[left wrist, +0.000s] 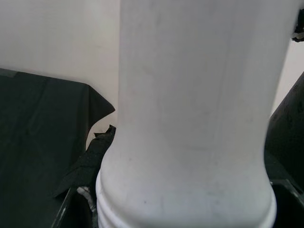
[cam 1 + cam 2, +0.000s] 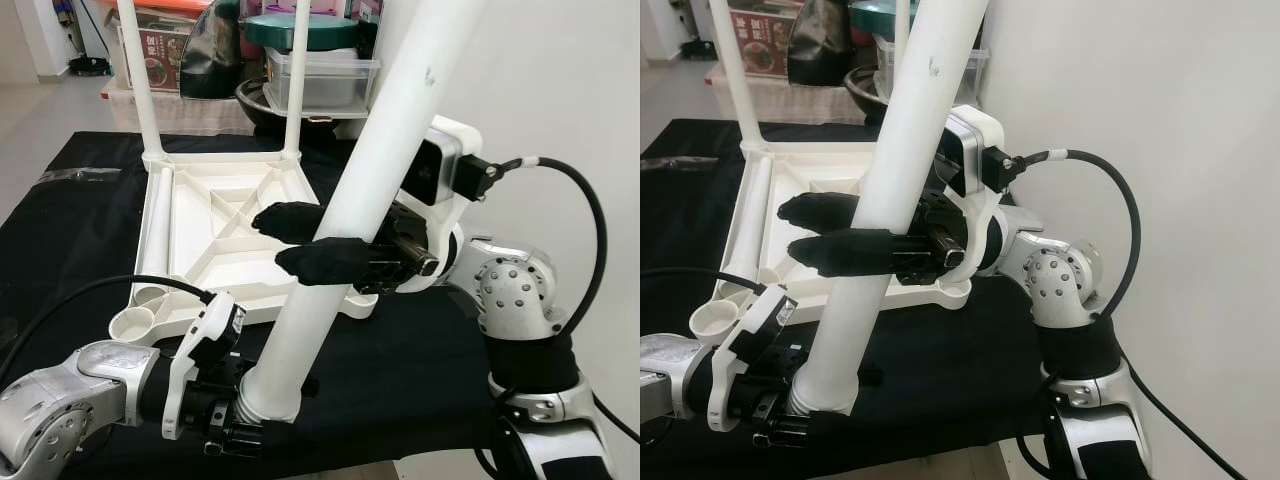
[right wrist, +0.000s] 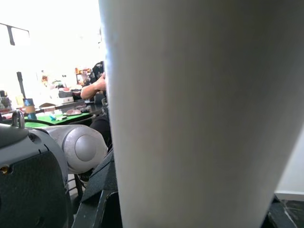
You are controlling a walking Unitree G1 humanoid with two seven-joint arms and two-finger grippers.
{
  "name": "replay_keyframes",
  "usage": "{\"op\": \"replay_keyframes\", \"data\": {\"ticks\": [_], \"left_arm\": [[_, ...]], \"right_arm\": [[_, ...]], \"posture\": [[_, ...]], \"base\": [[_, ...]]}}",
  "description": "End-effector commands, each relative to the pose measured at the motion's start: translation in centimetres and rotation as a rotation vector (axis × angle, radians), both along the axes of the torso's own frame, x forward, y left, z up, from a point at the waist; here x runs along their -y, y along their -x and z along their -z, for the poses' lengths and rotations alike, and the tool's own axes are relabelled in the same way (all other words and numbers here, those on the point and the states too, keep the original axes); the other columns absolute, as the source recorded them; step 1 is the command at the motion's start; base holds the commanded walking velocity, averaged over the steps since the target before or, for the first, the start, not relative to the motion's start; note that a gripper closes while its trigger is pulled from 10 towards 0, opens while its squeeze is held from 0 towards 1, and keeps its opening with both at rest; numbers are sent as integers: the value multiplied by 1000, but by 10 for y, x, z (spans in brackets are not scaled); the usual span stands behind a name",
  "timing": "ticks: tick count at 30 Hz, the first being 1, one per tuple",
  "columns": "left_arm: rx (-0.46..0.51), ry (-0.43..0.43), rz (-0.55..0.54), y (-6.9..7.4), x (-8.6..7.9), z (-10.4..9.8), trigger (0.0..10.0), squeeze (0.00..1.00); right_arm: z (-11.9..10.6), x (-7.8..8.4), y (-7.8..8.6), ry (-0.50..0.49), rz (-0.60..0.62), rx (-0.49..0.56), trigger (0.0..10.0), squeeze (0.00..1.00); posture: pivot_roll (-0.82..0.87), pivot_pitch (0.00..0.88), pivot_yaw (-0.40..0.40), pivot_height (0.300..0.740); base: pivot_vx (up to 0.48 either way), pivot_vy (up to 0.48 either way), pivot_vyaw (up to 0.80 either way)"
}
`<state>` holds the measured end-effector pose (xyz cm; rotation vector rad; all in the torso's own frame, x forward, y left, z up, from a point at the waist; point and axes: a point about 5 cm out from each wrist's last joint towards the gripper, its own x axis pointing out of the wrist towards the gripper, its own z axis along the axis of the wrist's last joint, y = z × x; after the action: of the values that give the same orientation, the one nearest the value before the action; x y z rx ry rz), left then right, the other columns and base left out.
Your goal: Building children table
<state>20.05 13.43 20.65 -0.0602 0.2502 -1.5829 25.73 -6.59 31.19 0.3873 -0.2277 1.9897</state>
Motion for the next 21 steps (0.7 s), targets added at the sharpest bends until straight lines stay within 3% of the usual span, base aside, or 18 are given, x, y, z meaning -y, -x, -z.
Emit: {"op": "replay_keyframes", "data": {"ticks": [1,2,3,4,5,10,15,16,21], "left_arm": [[-2,-9,2,-1,0,2,0,0],[-1,-9,0,-2,0,2,0,0],[6,-10,-10,-3,0,2,0,0],[6,-10,-10,-3,0,2,0,0],[9,-7,-17,-4,-1,1,0,0],[37,-10,-59,-8,-4,-1,0,0],[82,1,-171,-19,-14,-5,0,0],[90,-2,-190,-20,-16,-5,0,0],[101,-40,-244,-21,-24,1,0,0]], "right_arm": [[-3,-6,-3,12,88,39,1529,0],[-2,-6,-5,20,113,41,1529,0],[-1,-8,-6,36,131,34,10000,0],[-1,-8,-6,36,131,34,10000,0],[0,-9,-7,37,134,21,10000,1000],[2,-12,-14,34,228,-32,10000,1000],[9,-11,-25,50,374,-111,10000,1000],[11,-10,-26,49,394,-132,10000,0],[16,-6,-25,36,474,-218,10000,0]], "posture": [[101,0,-108,740],[101,0,-108,740],[103,0,-109,740],[103,0,-109,740],[103,0,-109,740],[99,0,-109,740],[93,0,-108,740],[92,0,-109,740],[87,0,-110,740]], "base": [[0,0,0],[0,0,0],[0,0,0],[0,0,0],[0,0,0],[0,0,0],[0,0,0],[0,0,0],[0,0,0]]}}
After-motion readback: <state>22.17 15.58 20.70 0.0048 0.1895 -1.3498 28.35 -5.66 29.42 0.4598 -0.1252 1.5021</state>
